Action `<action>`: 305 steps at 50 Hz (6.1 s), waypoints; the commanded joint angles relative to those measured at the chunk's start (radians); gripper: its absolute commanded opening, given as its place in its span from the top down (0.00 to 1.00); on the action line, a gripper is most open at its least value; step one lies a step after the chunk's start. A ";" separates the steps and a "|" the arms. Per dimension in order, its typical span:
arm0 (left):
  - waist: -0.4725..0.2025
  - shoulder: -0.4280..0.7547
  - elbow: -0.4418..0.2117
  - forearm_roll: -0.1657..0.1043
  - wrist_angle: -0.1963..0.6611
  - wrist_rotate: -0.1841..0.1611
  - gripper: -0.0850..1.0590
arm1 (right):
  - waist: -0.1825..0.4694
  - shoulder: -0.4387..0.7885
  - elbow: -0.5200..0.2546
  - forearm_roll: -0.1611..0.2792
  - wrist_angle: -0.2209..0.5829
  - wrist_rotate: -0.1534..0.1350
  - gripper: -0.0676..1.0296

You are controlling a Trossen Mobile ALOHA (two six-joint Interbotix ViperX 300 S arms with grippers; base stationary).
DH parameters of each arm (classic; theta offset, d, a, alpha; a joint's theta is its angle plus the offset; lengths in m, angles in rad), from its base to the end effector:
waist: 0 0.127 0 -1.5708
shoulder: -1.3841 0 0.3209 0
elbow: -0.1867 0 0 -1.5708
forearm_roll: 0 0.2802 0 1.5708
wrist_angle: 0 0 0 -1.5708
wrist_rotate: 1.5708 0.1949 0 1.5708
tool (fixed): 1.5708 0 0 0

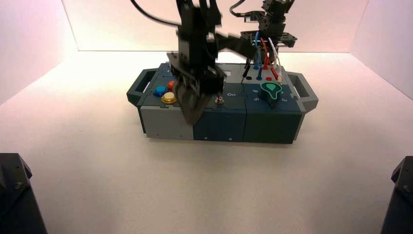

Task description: Move the bottom slider to position 4.

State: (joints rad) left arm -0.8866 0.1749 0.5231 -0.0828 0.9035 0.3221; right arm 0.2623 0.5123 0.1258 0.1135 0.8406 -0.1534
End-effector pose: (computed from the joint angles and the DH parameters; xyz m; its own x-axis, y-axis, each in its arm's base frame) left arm 0.1941 -0.2580 0.0527 -0.0687 -0.0186 -0.9975 0.9130 0.4019 -0.0703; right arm 0.4304 0.1326 0.0124 0.0697 0.1061 -0.9919 -0.3398 0.9374 0.0764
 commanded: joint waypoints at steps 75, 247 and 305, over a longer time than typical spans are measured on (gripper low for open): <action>0.287 -0.215 0.100 0.038 -0.091 0.041 0.95 | 0.112 -0.710 0.437 0.029 -0.101 0.012 0.96; 0.336 0.071 -0.135 0.069 -0.140 0.043 0.95 | 0.115 -0.887 0.660 0.060 -0.230 0.011 0.96; 0.305 0.083 -0.147 0.069 -0.138 0.043 0.95 | 0.115 -0.884 0.663 0.060 -0.230 0.011 0.96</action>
State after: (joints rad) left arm -0.5768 0.2700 0.3973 -0.0123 0.7685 0.3605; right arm 0.3743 -0.3590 0.7992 0.1703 0.6182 -0.1442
